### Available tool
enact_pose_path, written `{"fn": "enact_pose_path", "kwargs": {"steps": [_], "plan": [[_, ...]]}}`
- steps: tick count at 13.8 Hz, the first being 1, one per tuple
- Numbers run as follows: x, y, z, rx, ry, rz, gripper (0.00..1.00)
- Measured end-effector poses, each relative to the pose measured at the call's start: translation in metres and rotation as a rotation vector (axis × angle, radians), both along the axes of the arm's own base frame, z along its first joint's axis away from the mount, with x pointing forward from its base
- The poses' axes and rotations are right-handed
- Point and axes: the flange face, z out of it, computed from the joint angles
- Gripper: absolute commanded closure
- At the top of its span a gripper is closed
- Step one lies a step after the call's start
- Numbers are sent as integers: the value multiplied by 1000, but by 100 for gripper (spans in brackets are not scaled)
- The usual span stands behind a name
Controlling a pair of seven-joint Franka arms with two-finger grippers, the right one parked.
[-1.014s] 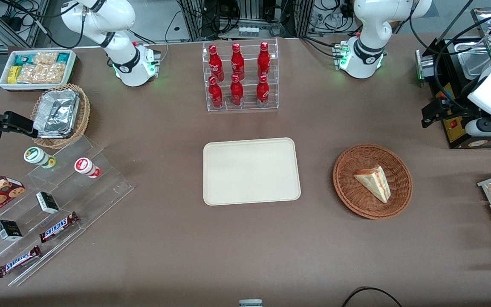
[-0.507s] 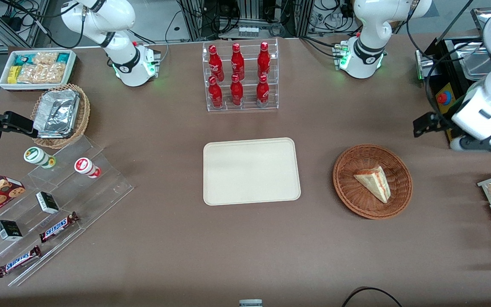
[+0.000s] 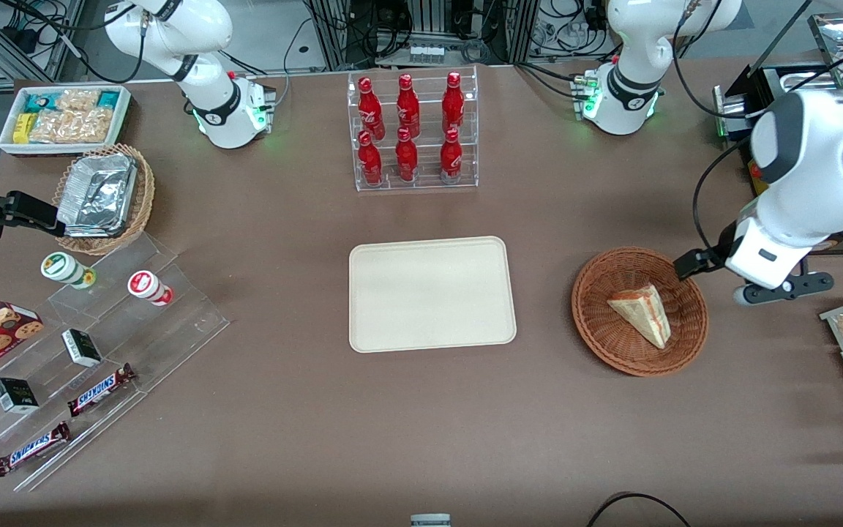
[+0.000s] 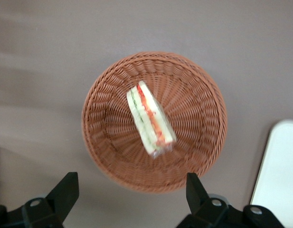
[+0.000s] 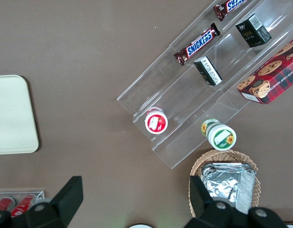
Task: Place sandwich from basket to tray
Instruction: 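Move the left gripper over the wicker basket toward the sandwich, then lower the left gripper and grasp the wrapped sandwich upright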
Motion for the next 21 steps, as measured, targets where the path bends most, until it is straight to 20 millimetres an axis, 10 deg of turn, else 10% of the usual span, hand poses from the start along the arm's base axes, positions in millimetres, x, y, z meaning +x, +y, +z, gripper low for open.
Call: {"fn": "enact_pose_path", "kwargs": {"steps": [12,18,19,21], "plan": [[-53,-6,-150,-66,-192,340,0],[-53,-8,-167,-75,-196,363,0],[-52,-9,-171,-77,-199,362,4],[-53,-11,-182,-81,-198,359,70]]}}
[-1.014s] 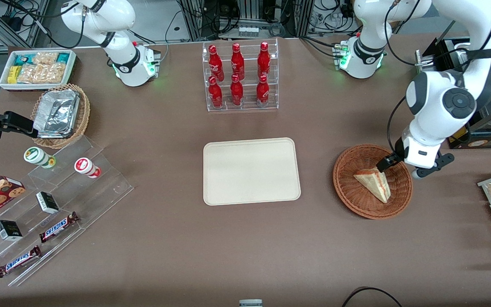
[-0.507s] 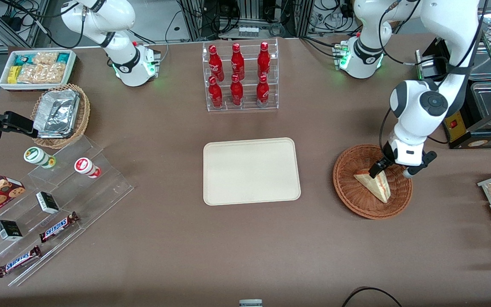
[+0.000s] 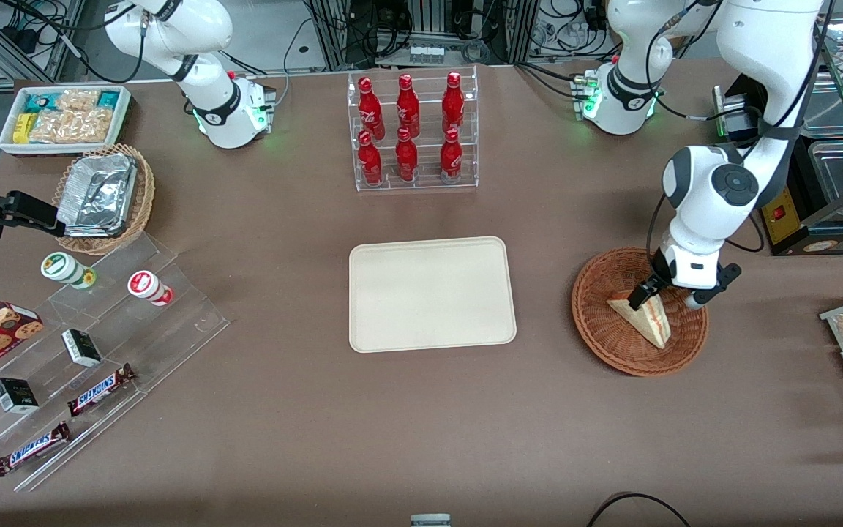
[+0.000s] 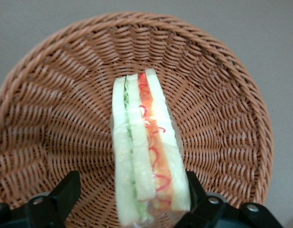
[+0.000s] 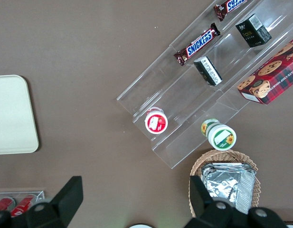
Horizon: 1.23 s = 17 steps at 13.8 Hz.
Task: Place sandwich from basket to tray
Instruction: 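Lower the left gripper and grasp the wrapped sandwich upright, then lift the sandwich and carry it over the beige tray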
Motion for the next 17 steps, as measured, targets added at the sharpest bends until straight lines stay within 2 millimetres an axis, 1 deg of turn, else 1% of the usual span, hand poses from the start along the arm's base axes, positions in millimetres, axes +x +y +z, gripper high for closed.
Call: {"fn": "enact_pose_path", "kwargs": {"steps": [1,3,7,9,10,11,12,13,15,16,17], "plan": [[0,-1,-3,-1,1,-1,100],[1,-1,-5,-2,-1,-1,100],[6,-3,2,-4,-16,-4,100],[10,-5,12,0,-12,-9,100],[14,-7,23,10,3,-22,100],[18,-11,39,24,28,-37,100],[24,-19,62,38,63,-52,100],[31,-30,89,52,108,-70,100],[47,-62,149,76,182,-115,100],[52,-80,175,83,201,-140,100],[56,-100,195,89,213,-169,100]]}}
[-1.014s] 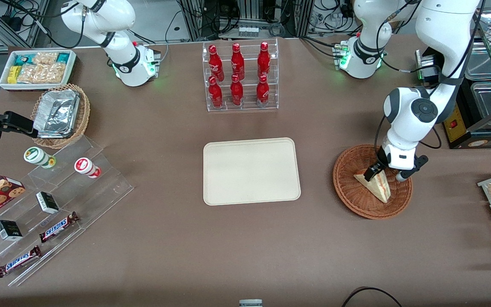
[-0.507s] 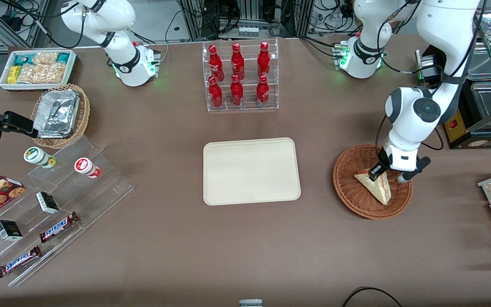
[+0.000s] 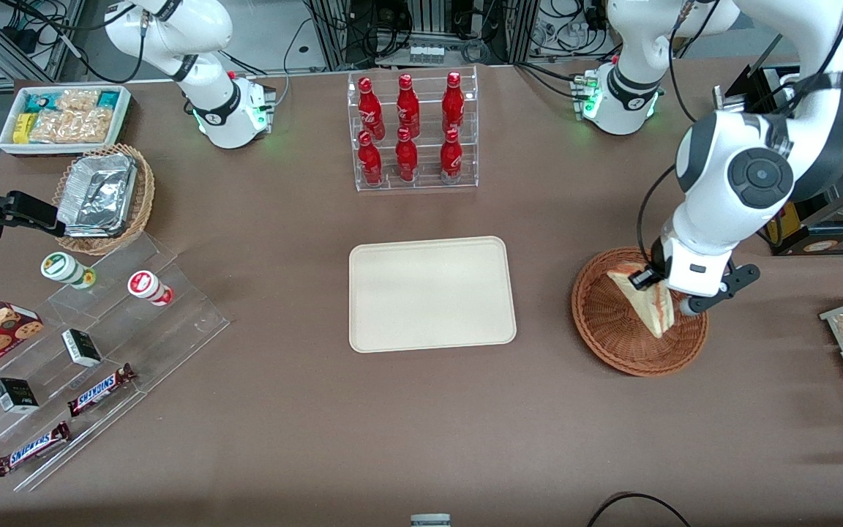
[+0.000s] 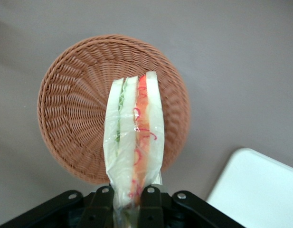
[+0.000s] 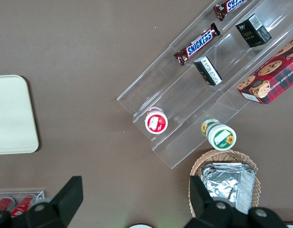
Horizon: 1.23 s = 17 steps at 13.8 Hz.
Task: Place sandwich from basket to tray
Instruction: 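Lift the sandwich and carry it over the beige tray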
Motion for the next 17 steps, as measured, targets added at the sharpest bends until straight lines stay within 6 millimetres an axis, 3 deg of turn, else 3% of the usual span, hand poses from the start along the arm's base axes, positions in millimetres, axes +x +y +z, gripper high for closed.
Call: {"fn": "enact_pose_path", "kwargs": {"steps": [1,3,6,11,14,17], "plan": [[1,-22,10,1,6,-34,100],[-3,-74,4,-1,16,-114,100],[-22,-153,-25,6,49,-208,100],[-38,-265,-85,14,83,-246,100],[-52,-312,-120,6,79,-286,100],[-69,-340,-149,-3,74,-330,100]]}}
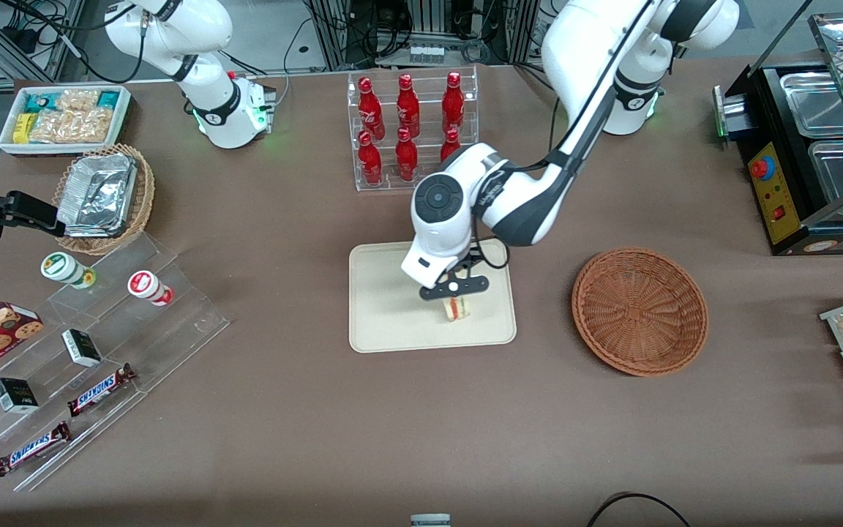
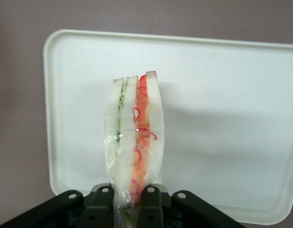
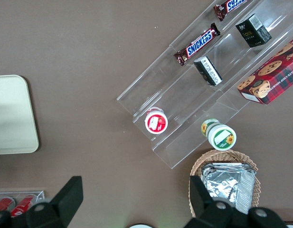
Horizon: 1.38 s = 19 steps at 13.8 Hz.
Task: Place sandwich from basket to tray
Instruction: 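Lift the sandwich and carry it over the beige tray, then lower the sandwich onto the tray and open the left gripper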
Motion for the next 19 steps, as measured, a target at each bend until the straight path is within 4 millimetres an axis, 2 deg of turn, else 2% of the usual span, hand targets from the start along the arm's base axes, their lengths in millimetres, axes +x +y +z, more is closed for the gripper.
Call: {"fn": "enact_pose_path", "kwargs": {"steps": [3,5,9,10,11,12,13,19], "plan": [[-20,-21,-33,9,14,-42,100],[-27,-32,-46,-3,0,-61,100],[-29,-36,-50,3,-32,-90,100],[-31,-38,-52,5,-30,-94,94],[-34,-39,-56,8,-28,-99,61],[-37,-41,-60,12,-25,-104,16],[-39,-43,-63,15,-23,-107,1],[-42,-45,-64,31,-15,-96,0]]}}
